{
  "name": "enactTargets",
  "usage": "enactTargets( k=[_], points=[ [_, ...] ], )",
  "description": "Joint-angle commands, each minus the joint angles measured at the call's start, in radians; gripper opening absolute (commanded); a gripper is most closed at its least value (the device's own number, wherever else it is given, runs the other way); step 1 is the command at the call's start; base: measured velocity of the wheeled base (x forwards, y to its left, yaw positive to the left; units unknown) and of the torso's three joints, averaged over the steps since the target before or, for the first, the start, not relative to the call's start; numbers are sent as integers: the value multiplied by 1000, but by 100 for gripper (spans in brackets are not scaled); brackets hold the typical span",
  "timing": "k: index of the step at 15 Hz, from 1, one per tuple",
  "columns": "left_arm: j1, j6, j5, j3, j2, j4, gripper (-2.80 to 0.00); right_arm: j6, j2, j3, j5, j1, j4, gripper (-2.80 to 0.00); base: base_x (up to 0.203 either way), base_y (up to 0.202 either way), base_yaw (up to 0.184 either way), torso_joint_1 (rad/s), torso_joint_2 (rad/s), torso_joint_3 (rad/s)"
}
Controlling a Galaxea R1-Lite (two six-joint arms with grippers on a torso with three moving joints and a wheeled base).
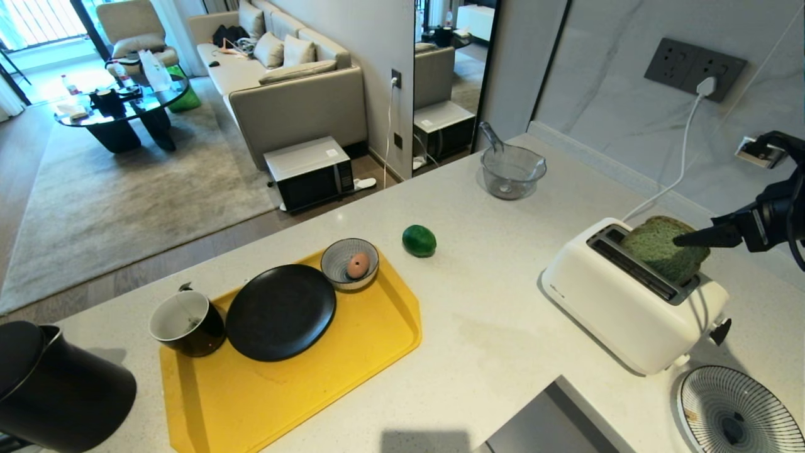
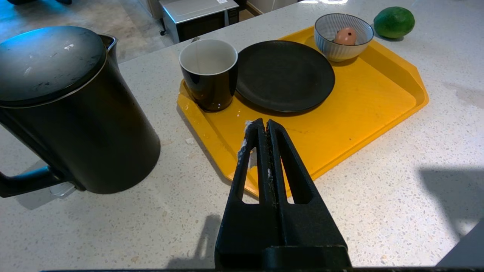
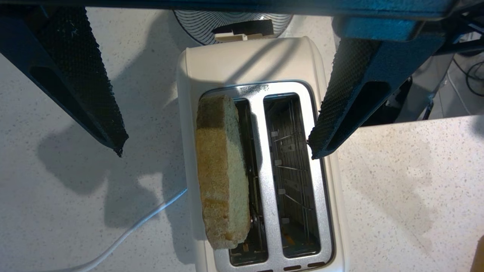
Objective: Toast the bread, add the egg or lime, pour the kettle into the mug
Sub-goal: Put the baked bread on a plate
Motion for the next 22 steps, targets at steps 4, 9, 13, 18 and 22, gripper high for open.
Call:
enactTargets(
  k=[4,9,13,18,22],
  points=[
    [1,0,0,15,-2,-1,-280,-24,13,24,4,0,3,0,0,0,0,0,0,0],
    [1,0,0,15,-2,-1,-280,-23,35,23,5,0,2,0,0,0,0,0,0,0],
    [1,0,0,15,-2,-1,-280,-24,49,12,5,2,2,0,0,0,0,0,0,0],
    [0,0,0,15,-2,-1,-280,-33,53,21,1,6,2,-280,0,0,0,0,0,0],
    [0,0,0,15,-2,-1,-280,-35,48,43,1,14,2,-280,0,0,0,0,0,0]
  ],
)
